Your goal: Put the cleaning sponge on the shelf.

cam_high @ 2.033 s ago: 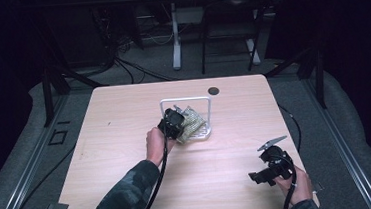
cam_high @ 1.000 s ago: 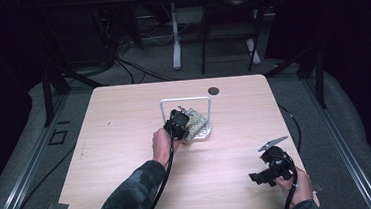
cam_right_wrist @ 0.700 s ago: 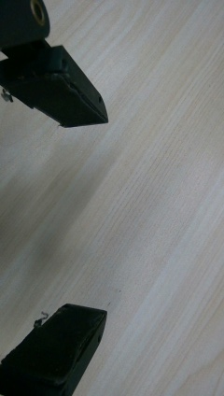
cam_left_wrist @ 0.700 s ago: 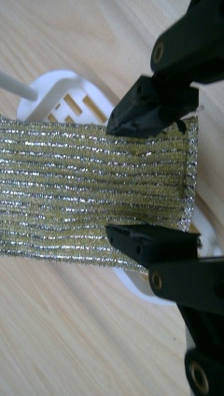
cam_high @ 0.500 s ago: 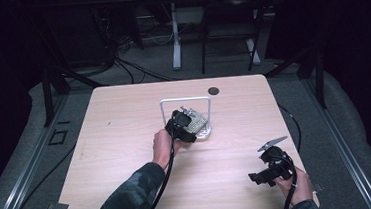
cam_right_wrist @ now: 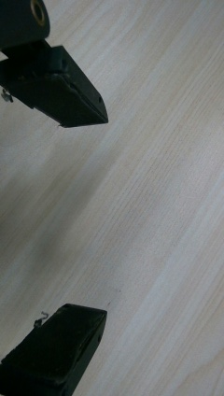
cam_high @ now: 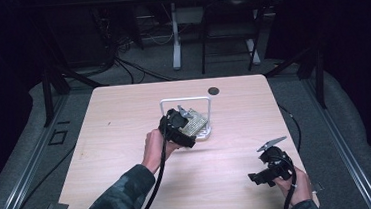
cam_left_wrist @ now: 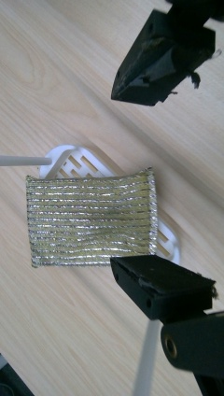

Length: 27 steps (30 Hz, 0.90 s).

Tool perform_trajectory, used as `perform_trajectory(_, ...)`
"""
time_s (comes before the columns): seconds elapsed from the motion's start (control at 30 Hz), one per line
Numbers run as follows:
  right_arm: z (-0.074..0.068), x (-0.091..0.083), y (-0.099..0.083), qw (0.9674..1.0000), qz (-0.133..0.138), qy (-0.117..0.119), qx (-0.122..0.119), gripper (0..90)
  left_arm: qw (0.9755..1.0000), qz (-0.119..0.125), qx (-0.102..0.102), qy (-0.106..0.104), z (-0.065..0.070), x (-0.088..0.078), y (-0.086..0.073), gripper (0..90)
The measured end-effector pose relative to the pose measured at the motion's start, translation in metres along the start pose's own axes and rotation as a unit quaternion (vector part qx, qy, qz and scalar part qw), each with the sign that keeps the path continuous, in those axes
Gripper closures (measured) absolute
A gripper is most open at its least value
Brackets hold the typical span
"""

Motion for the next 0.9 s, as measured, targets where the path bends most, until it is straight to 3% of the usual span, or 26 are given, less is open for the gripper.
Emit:
perform_trajectory(0.23, 0.000, 0.001, 0.000, 1.0000, 0.004, 0.000, 0.003, 5.5, 1.0000, -0.001, -0.003, 0.004, -0.018, -0.024, -0.021, 12.5)
perform_trajectory(0.47, 0.000, 0.000, 0.000, 1.0000, 0.002, -0.002, 0.003, 5.5, 0.9998, -0.010, -0.012, 0.013, -0.032, -0.037, -0.042, 4.6)
perform_trajectory(0.63, 0.000, 0.000, 0.000, 1.0000, 0.004, 0.000, 0.006, 5.5, 0.9990, -0.022, -0.033, 0.019, -0.045, -0.047, -0.071, 0.2)
perform_trajectory(0.67, 0.000, 0.000, 0.000, 1.0000, 0.004, 0.000, 0.006, 5.5, 0.9990, -0.022, -0.033, 0.019, -0.045, -0.047, -0.071, 0.2)
perform_trajectory(0.9, 0.000, 0.000, 0.000, 1.0000, 0.001, -0.003, 0.000, 5.5, 0.9980, -0.042, -0.038, 0.028, -0.054, -0.048, -0.112, 0.1)
Point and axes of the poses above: each handheld gripper's, and its own axes: x roughly forward along the jaws, y roughly out of its top, z roughly to its right, the point moved 3 cm from there along x, roughly forward along the jaws, and after that the axes turned 10 degrees about y, right-handed, at the moved point
